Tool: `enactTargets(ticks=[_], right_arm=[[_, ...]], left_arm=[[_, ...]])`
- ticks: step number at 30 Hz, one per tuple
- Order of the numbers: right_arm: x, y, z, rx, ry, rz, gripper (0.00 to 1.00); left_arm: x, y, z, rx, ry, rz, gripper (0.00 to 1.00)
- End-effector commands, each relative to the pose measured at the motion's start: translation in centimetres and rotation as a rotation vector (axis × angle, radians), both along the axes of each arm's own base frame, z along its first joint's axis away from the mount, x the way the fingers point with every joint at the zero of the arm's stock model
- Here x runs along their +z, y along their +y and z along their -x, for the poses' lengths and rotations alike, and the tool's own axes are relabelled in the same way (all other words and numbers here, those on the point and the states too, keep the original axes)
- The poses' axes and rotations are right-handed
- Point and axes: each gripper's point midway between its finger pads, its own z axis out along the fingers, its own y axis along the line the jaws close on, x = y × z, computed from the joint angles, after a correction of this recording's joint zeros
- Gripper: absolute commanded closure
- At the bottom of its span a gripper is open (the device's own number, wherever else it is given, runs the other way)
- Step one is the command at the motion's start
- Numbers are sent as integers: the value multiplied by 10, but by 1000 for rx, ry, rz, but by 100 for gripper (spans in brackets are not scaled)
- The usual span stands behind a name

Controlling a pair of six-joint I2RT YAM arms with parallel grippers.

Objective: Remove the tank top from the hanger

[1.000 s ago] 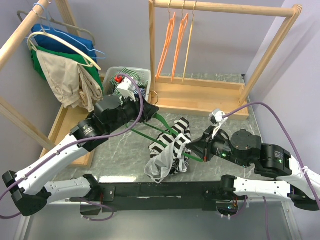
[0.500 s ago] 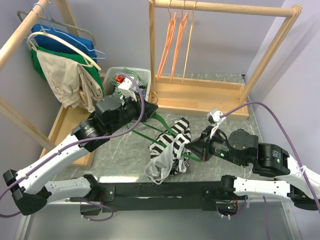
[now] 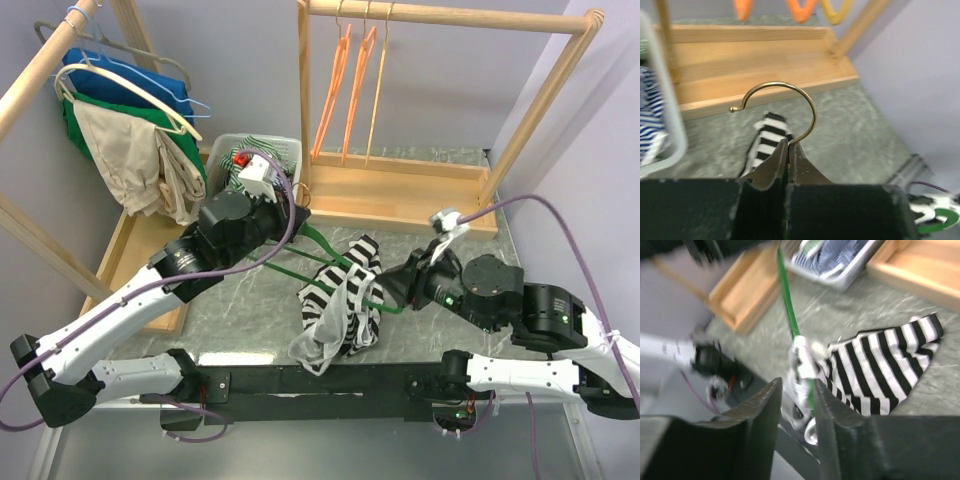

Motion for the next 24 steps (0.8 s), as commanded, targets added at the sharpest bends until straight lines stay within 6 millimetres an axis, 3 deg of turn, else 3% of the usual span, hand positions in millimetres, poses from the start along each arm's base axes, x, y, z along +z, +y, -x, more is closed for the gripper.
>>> enactTargets(ticks=[1,4,7,14,17,24], right_arm=[[36,-30,-20,-220,1,-129,57],[37,-30,-17,-214,15,-146,55],[23,-13,-16,-189,57,-77,55],[-26,22,-30,-272,161,27,50],[-40,23,-37,-329,194,34,43],[-73,18,-59,-392,254,43,42]], left_arm=[[-16,23,-23,171,-18,-98,99],[-20,27,-30,218,-10,-127,99],[-18,28,-39,269,3,-132,99],[-8,16,-40,294,4,-147,99],[-6,12,-36,280,8,-136,99],[2,15,-28,262,6,-102,99]])
